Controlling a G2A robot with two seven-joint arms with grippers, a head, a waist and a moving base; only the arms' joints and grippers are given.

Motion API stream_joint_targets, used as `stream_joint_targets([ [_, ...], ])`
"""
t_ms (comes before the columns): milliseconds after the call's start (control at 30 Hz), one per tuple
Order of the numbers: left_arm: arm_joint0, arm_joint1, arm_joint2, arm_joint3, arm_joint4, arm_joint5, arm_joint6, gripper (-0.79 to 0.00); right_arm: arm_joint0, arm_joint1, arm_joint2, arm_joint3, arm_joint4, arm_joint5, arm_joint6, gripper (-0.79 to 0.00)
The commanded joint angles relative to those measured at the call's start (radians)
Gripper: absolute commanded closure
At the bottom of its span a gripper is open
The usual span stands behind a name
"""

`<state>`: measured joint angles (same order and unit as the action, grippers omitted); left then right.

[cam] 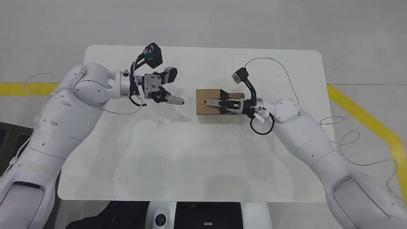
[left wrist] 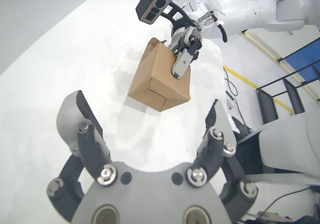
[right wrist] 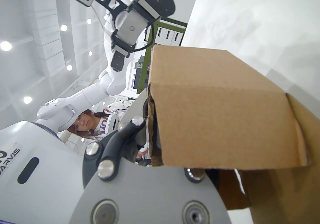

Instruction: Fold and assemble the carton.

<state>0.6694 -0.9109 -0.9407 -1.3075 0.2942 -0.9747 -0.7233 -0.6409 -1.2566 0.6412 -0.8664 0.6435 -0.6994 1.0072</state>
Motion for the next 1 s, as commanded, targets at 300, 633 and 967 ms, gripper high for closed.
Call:
stream_joint_targets([
  [300,0.132,0.022,-0.087,-0.12,0.438,-0.038,0.312,-0.785,-0.007,-0.064,-0.045,0.064,-0.001,0.058,-0.042,-0.329],
  [633,0.186,0.043,-0.059,-0.155,0.67,-0.038,0.527,-0.785,-0.017,-0.065,-0.01,0.051,-0.06,0.056,-0.026,-0.785],
  [967,0.178,0.041,-0.007,-0.125,0.843,-0.038,0.688,-0.785,-0.061,-0.004,0.083,-0.085,-0.231,0.141,-0.024,-0.785],
])
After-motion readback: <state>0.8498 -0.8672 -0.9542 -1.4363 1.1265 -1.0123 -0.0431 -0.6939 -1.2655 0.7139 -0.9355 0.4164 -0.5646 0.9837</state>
